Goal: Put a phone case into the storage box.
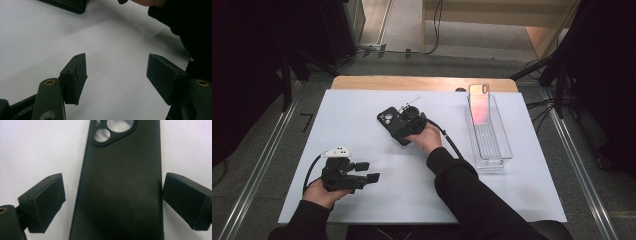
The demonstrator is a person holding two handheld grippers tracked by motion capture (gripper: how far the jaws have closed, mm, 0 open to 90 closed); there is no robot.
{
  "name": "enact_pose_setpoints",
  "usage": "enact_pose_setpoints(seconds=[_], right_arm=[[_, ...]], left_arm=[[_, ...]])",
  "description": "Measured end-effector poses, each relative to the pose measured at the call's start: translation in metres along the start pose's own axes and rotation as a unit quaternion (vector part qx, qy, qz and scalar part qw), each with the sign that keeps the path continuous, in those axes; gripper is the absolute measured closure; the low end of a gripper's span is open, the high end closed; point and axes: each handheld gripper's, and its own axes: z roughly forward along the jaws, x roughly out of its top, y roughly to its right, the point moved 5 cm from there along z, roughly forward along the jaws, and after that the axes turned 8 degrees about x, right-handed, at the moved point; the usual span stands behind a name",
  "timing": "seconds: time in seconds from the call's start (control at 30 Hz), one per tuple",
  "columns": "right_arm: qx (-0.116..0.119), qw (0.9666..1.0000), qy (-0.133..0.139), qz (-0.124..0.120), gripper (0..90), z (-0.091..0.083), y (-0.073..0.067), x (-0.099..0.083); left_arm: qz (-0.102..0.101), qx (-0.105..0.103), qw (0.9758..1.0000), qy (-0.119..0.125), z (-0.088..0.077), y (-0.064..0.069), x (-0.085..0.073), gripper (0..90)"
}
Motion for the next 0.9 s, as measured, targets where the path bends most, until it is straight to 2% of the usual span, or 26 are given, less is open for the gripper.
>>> enact_pose_setpoints(seconds=[0.23,0.47,0.9], right_arm=[[-0.014,0.9998,-0.006,-0.008,4.3,0.0027,-0.0009,-0.0014],[-0.053,0.9976,-0.019,-0.042,7.2,0.006,-0.0049,-0.0034],[-0.052,0.9976,-0.016,-0.044,11.6,0.0045,-0.0036,-0.0039]], left_arm=[[-0.002,-0.001,1.0,0.002,-0.0001,-0.0005,0.0001,33.0],[-0.002,-0.001,1.0,0.003,0.0,-0.0004,0.0002,33.0],[-0.002,0.0,1.0,0.001,-0.0002,0.0,0.0002,33.0]])
